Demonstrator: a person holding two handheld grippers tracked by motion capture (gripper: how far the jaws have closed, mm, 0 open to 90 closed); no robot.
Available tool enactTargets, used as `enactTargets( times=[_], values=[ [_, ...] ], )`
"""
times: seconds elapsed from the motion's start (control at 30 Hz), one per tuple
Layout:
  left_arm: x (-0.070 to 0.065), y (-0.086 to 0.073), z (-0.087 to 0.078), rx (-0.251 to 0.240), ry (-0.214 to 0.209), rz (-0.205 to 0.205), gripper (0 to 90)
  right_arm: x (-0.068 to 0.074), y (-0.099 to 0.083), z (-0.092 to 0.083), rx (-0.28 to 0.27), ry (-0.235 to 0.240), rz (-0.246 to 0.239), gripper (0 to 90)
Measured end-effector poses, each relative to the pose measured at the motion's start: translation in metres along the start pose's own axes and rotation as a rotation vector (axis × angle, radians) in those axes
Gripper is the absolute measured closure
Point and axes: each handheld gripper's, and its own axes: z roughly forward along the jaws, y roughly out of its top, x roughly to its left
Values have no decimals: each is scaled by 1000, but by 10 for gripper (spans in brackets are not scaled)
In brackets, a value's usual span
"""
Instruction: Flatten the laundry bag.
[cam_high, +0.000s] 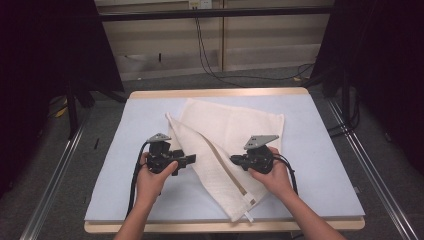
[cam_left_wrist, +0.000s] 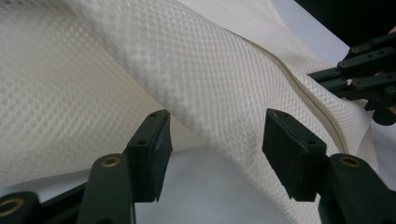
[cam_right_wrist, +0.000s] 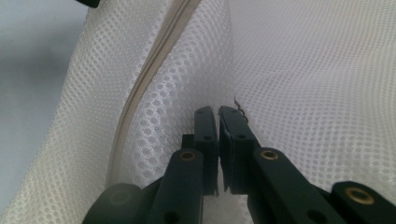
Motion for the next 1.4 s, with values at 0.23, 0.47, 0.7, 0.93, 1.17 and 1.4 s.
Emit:
enactTargets(
  times=[0.23, 0.47, 0.7, 0.93, 1.17, 1.4],
  values=[
    [2, -1, -5, 34, 2, -23, 677, 4, 1, 1, 2, 13, -12, 839],
    [-1, -9, -9, 67, -15, -27, 781, -2, 4, -1, -36, -25, 36, 838],
    [-2, -12, -14, 73, -27, -36, 777, -3, 7, 2, -68, -14, 76, 817],
    [11, -11, -24, 48, -1, -10, 551, 1, 7, 7, -51, 6, 53, 824],
    [29, -11, -36, 29, 14, -26, 374, 0, 6, 8, -47, 13, 49, 828],
    [54, -14, -50, 24, 93, -54, 304, 2, 4, 8, -42, 21, 41, 836]
  ],
)
